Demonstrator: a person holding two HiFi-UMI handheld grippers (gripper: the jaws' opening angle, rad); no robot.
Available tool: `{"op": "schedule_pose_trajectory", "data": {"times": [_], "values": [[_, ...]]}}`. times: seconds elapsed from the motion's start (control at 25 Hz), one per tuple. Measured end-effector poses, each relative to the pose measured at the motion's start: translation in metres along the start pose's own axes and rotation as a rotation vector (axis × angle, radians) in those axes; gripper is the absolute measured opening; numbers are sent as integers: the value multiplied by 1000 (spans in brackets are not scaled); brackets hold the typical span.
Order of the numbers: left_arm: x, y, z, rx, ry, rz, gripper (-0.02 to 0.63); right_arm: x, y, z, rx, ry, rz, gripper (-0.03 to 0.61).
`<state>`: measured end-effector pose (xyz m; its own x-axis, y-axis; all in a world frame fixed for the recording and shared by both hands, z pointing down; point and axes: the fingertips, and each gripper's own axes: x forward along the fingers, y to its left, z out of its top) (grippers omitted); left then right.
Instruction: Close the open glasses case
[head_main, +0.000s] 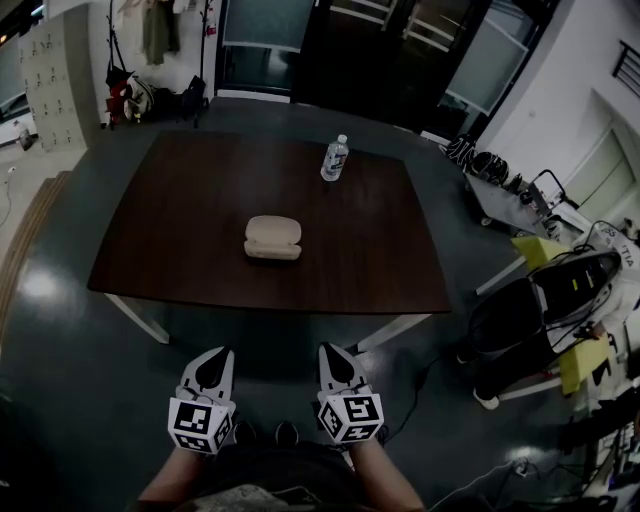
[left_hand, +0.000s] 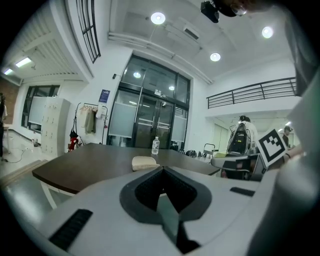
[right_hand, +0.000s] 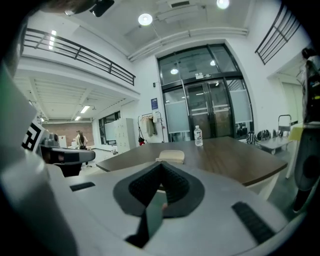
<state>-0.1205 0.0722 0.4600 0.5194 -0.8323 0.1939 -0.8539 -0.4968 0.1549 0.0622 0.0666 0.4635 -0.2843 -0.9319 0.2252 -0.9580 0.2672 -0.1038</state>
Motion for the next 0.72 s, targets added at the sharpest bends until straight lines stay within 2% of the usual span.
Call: {"op": "schedule_pose_trajectory", "data": {"times": [0.2, 0.52, 0.72], "values": [[-5, 13, -3, 2, 5, -1, 9, 0, -10, -6, 59, -30, -64, -11], [-6, 35, -5, 14, 9, -4, 9, -9, -6, -9, 51, -56, -98, -11], [15, 38, -9, 17, 24, -8, 9, 1, -32, -12, 57, -46, -133, -11]]}}
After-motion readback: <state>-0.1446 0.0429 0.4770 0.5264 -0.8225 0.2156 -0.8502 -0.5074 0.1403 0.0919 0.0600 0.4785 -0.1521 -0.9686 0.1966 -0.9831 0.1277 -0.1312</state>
